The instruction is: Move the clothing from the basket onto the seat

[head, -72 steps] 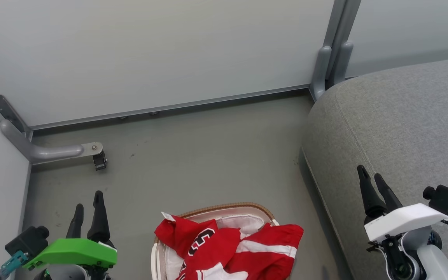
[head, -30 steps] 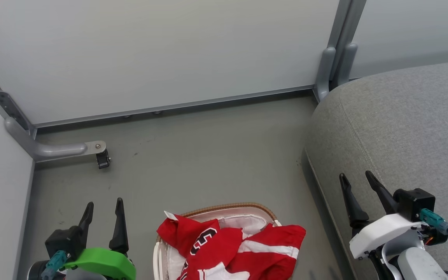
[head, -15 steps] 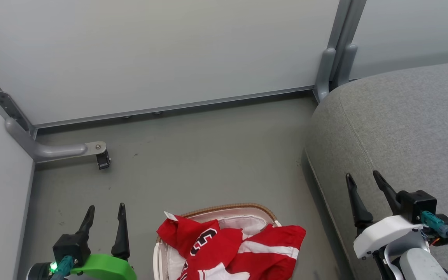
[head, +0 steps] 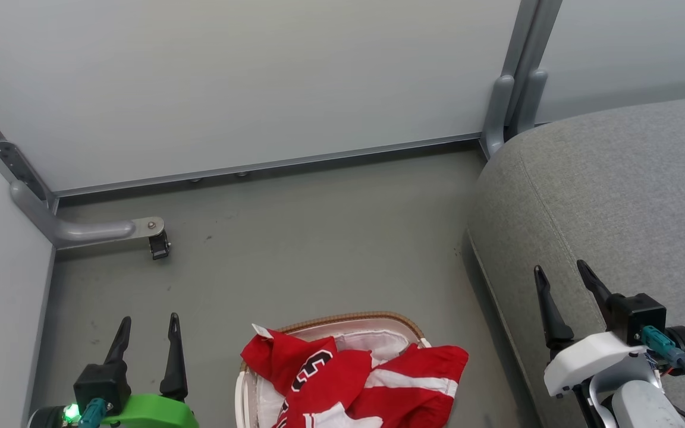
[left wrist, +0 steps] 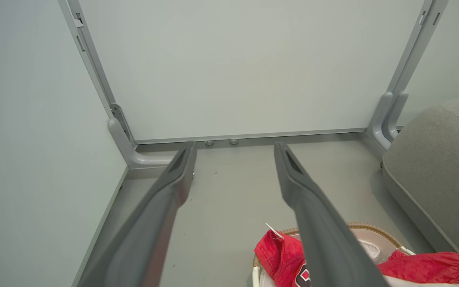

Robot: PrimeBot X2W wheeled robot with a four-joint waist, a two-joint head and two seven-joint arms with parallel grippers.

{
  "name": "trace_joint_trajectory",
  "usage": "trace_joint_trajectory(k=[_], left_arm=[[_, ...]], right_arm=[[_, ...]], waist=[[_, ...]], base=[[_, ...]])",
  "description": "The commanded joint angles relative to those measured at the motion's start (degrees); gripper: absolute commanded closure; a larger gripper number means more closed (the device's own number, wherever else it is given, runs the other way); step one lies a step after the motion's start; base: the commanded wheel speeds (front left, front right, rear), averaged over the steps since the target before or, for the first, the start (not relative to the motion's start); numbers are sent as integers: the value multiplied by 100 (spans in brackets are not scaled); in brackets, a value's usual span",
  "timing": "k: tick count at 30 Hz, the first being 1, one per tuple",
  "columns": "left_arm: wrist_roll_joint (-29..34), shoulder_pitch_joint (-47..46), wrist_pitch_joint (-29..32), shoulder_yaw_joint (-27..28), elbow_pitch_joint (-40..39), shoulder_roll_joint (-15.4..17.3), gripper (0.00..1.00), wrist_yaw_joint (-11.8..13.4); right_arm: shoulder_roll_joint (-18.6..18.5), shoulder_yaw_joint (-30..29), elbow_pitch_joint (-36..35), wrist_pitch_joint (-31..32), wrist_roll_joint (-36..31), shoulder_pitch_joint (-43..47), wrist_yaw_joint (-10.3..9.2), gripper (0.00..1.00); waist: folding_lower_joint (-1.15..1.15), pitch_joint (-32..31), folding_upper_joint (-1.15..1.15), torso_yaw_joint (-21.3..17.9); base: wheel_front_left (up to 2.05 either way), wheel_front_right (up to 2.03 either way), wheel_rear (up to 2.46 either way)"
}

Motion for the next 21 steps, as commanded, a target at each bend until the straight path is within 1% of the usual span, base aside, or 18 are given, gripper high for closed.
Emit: trace_joint_trajectory(k=[1, 11, 21], left_arm=[[134, 94, -55, 21, -15, 1, 0, -26], [8, 83, -51, -116, -17, -4, 0, -53], [-189, -197, -50, -496, 129, -2, 0, -78]], right_arm=[[8, -25, 27, -61, -121, -30, -2, 0], [26, 12, 7, -59, -84, -56, -2, 0], [9, 253, -187, -59, 41, -298, -3, 0]], waist=[[0, 3, 0, 1], [0, 74, 0, -37], [0, 543, 0, -206]], base=[[0, 0, 0], [0, 0, 0], [0, 0, 0]])
